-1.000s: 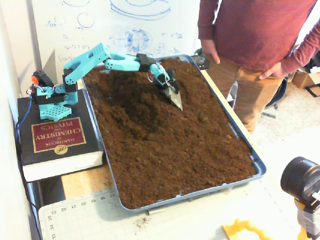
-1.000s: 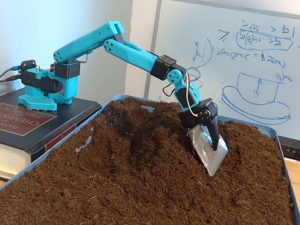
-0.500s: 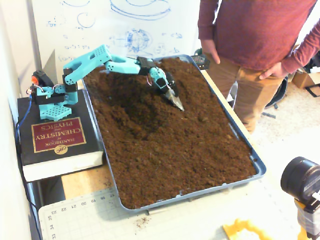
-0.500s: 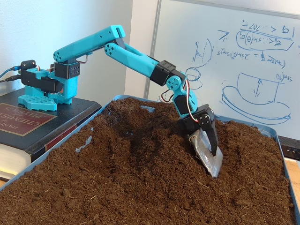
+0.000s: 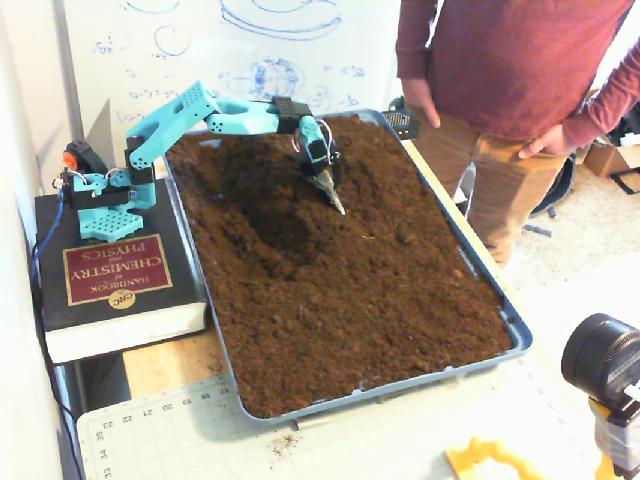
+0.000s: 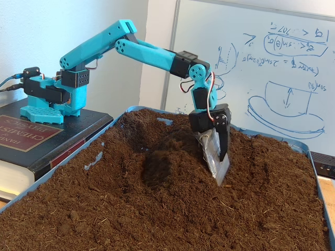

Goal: Build a berm.

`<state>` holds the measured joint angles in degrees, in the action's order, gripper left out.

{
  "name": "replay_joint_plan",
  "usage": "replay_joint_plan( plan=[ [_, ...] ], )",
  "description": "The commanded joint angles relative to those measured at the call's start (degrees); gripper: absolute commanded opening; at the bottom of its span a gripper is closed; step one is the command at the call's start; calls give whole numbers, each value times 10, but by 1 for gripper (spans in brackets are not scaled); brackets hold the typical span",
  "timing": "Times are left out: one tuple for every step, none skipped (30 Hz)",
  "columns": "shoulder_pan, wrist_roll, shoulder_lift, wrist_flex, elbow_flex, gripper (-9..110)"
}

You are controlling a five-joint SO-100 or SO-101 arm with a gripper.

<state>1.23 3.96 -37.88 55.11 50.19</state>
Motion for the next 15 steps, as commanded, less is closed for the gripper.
replay_joint_plan(
  plan=[
    [-11,7,-44,36,6,0],
    [-11,7,-44,36,7,0],
    [-11,7,-44,36,7,0],
    [-10,3,-44,36,7,0],
    [-11,1,-44,36,6,0],
    [-13,-2,-44,36,3,0],
    [-15,-2,-44,36,-3,0],
    [-17,-3,-45,29,-4,0],
    [-18,-3,-50,27,-4,0],
    [-18,-3,-59,27,-8,0],
    [-19,-3,-64,27,-15,0],
    [-19,-3,-68,27,-25,0],
    [-19,-3,-70,27,-33,0],
    [-19,-3,-69,27,-43,0],
    [-19,-3,-66,26,-54,0]
  ],
)
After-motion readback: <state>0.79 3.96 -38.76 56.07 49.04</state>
